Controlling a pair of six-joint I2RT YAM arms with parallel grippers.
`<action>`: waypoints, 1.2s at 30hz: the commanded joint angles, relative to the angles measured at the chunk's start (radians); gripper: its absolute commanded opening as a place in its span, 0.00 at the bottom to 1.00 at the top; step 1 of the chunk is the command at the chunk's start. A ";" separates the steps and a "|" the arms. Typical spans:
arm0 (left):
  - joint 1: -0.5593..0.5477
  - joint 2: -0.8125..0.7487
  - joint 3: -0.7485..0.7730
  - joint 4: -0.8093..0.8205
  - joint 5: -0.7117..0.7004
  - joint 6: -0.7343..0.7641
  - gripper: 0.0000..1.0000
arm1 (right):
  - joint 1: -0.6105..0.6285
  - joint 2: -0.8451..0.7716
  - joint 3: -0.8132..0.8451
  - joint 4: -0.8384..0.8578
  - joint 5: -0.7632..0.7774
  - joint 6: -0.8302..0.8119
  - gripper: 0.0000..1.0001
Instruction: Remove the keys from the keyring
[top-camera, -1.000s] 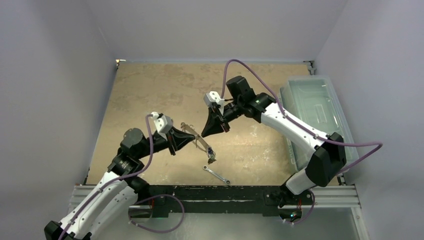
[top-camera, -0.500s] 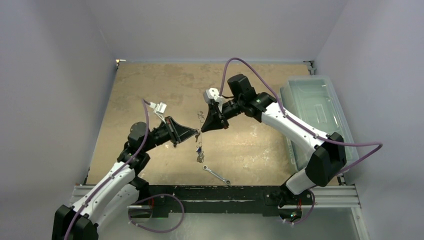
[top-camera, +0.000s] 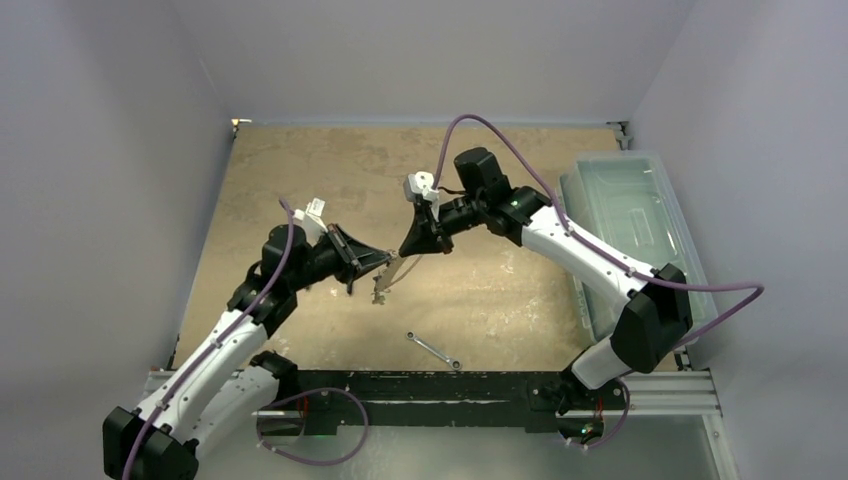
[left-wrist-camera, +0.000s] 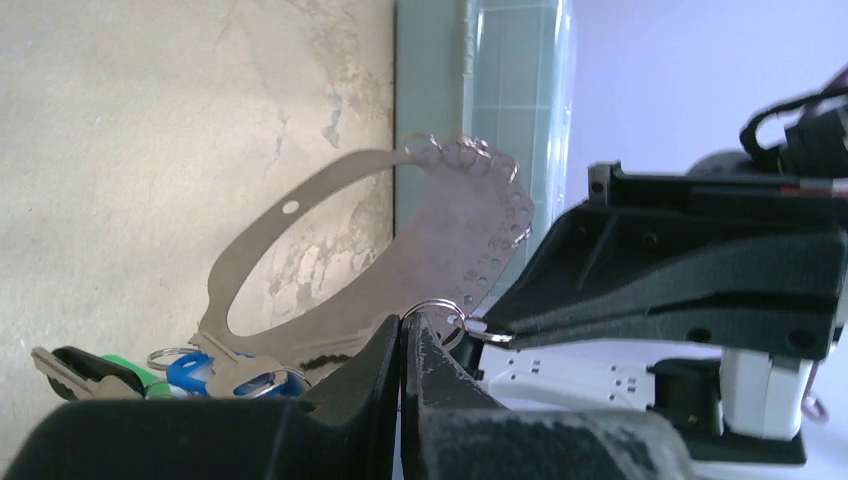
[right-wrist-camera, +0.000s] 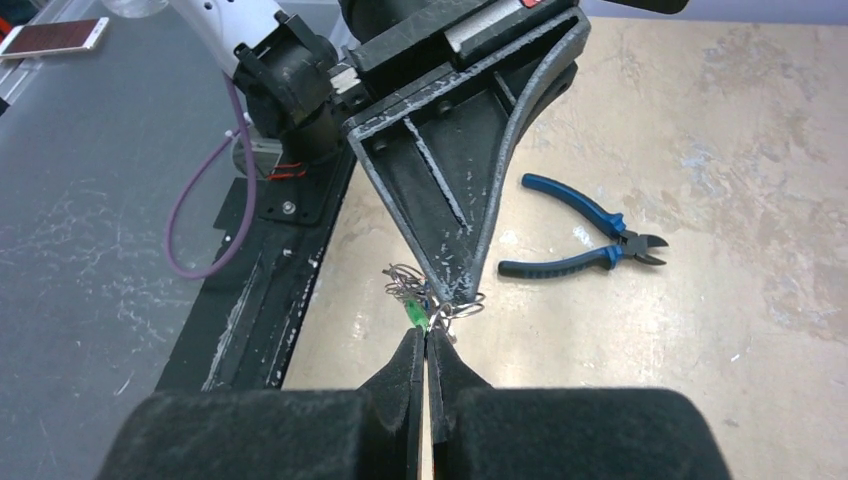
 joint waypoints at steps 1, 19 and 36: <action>0.019 0.041 0.071 -0.268 -0.147 -0.145 0.00 | 0.025 -0.038 0.003 0.058 0.005 0.034 0.00; 0.017 0.062 0.178 -0.361 -0.177 -0.062 0.45 | 0.026 -0.024 -0.002 0.060 0.002 0.028 0.00; 0.120 0.007 0.285 -0.282 -0.046 0.676 0.90 | 0.012 -0.033 0.000 0.011 -0.090 -0.003 0.00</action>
